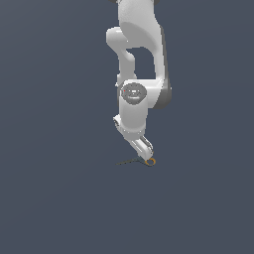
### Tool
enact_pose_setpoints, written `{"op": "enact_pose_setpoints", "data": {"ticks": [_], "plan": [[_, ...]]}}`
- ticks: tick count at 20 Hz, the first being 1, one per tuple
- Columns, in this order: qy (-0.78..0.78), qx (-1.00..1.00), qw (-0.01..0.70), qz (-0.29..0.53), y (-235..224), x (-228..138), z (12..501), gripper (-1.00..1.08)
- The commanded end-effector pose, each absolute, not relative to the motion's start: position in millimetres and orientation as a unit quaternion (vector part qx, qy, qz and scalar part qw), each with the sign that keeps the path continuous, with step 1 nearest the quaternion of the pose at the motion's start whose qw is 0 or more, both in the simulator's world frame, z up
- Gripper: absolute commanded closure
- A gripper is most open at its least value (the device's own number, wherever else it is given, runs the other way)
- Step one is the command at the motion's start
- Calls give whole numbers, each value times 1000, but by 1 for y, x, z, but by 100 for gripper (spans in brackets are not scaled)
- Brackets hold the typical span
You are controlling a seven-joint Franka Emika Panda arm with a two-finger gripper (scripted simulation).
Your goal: Pick up the object and move it to a goal position.
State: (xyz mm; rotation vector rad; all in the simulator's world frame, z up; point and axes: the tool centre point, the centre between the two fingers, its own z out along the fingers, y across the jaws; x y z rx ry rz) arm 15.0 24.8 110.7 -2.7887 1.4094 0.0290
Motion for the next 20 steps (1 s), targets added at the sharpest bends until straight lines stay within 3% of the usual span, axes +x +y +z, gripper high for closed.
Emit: {"op": "enact_pose_setpoints", "data": {"ticks": [1,20], "plan": [[481,-877,8,9,27,16,105,-92],[668,-744,1,3,40,23,66,-92]]}}
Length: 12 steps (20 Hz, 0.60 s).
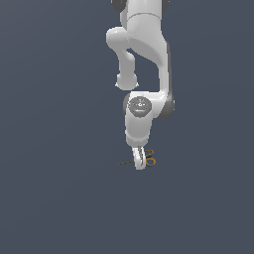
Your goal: Pick up the object and move it to a goal position.
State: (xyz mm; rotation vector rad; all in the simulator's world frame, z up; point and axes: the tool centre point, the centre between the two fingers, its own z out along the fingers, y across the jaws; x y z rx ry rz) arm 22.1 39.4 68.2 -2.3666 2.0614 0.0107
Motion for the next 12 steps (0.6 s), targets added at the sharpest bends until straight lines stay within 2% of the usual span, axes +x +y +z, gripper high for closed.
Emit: {"op": "enact_pose_setpoints", "data": {"ticks": [1,12], "plan": [[673,-739,1,2,40,23,65,-92],[703,-712,0,0,43,24,58,-92]]}}
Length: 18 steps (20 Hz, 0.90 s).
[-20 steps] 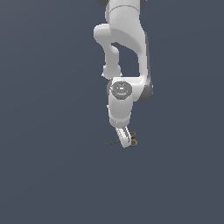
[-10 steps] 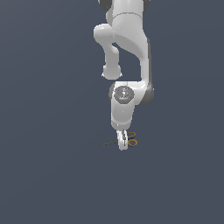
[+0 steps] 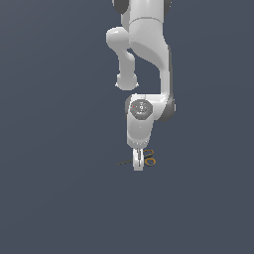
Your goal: Pick up the object and move it to a goal position.
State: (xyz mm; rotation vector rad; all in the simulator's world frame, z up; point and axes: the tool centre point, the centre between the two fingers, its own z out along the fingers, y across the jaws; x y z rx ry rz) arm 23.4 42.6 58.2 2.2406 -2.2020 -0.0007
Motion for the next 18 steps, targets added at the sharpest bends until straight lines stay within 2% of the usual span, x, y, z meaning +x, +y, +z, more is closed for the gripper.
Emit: {"op": "enact_pose_setpoints", "data": {"ticks": [1,18], "plan": [[-701,713,0,0,43,23,58,-92],[-703,711,0,0,42,23,8,-92]]}}
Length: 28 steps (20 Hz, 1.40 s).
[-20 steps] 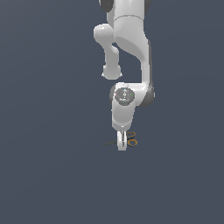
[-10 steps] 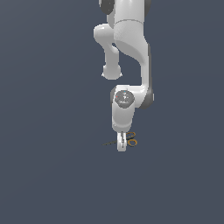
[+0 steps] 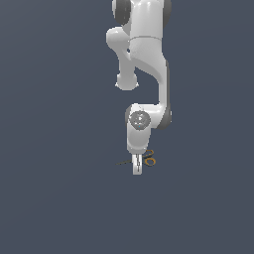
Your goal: Pick up the object and move it to a goal position.
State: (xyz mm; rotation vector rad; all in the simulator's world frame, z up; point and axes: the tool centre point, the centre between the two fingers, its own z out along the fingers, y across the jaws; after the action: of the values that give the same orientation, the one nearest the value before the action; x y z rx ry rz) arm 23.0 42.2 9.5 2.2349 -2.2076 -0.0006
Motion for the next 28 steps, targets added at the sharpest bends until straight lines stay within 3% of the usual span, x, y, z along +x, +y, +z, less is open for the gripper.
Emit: {"op": "enact_pose_setpoints", "data": {"ticks": [1,16,28], "plan": [[-703,711,0,0,42,23,8,108],[-703,711,0,0,45,24,18,108],[-703,711,0,0,78,34,109,108]]}}
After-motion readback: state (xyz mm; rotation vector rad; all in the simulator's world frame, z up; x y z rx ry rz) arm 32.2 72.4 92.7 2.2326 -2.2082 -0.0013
